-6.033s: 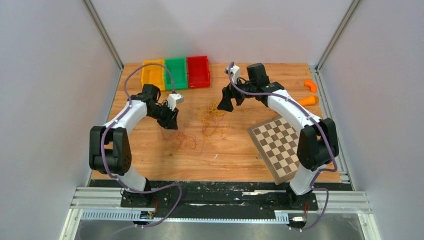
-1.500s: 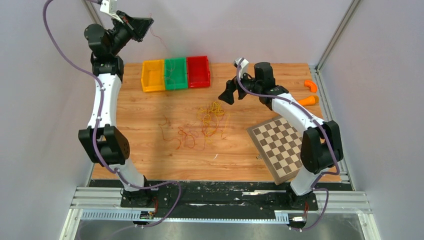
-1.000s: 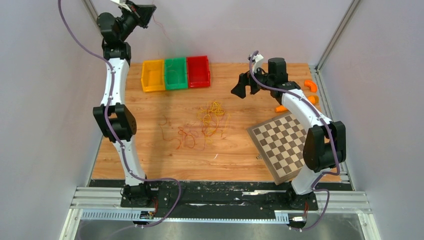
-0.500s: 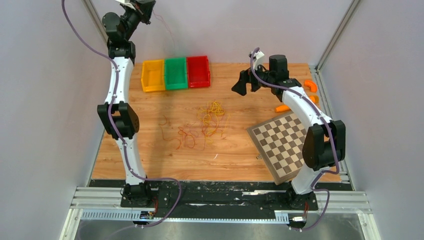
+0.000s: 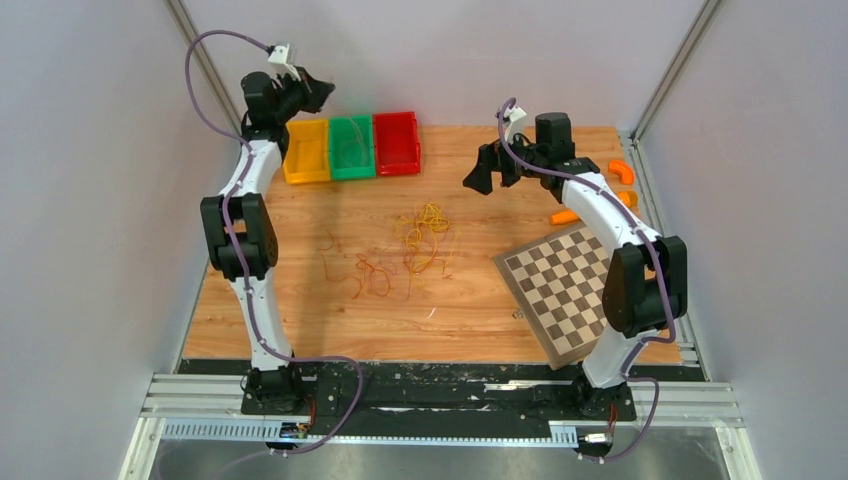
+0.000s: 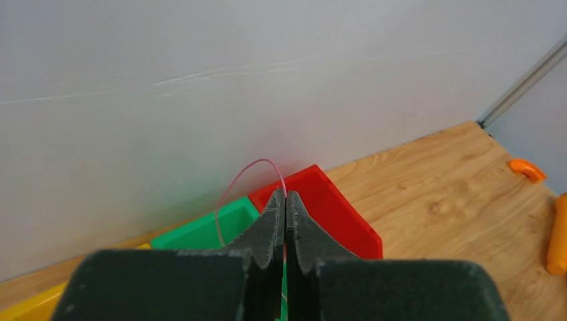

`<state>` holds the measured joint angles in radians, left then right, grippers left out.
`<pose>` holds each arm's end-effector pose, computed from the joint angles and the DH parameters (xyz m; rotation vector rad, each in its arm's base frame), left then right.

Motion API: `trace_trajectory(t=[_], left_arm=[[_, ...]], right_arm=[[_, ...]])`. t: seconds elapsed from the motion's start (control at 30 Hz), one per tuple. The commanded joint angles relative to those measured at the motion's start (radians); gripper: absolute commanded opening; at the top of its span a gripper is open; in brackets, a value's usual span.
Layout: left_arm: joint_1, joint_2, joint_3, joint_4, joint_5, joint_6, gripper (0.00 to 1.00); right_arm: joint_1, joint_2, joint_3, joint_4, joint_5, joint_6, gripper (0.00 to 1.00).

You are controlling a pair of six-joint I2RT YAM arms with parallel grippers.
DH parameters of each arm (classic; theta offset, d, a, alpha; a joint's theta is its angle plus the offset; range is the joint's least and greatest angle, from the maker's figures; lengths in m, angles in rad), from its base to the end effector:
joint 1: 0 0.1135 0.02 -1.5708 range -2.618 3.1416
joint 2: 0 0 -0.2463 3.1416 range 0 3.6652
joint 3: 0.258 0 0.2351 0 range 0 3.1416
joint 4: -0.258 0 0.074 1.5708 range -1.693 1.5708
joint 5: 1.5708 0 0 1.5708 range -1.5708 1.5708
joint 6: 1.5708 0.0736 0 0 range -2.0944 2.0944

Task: Untangle the cables

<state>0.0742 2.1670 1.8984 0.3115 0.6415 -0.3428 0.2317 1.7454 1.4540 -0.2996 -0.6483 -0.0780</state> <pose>0.5280 -0.0049 0.3205 0.1973 1.5662 -0.6995 0.3868 0.1369 0.2743 -0.6935 2.0106 0.7870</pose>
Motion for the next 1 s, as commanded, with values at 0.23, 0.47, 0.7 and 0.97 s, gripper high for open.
trace_trajectory(t=[0.23, 0.47, 0.7, 0.97], left_arm=[[-0.016, 0.088, 0.176, -0.269, -0.116, 0.298, 0.00], [-0.022, 0.153, 0.181, -0.294, 0.030, 0.202, 0.00], [-0.036, 0.202, 0.225, -0.473, -0.019, 0.223, 0.00], [-0.039, 0.242, 0.287, -0.578, -0.046, 0.248, 0.37]], right_arm=[[-0.013, -0.013, 0.018, -0.001, -0.016, -0.017, 1.00], [-0.019, -0.006, 0.022, -0.024, -0.018, -0.022, 1.00], [-0.020, -0.003, 0.011, -0.032, -0.019, -0.018, 1.00], [-0.021, -0.003, 0.006, -0.038, -0.025, -0.014, 1.00]])
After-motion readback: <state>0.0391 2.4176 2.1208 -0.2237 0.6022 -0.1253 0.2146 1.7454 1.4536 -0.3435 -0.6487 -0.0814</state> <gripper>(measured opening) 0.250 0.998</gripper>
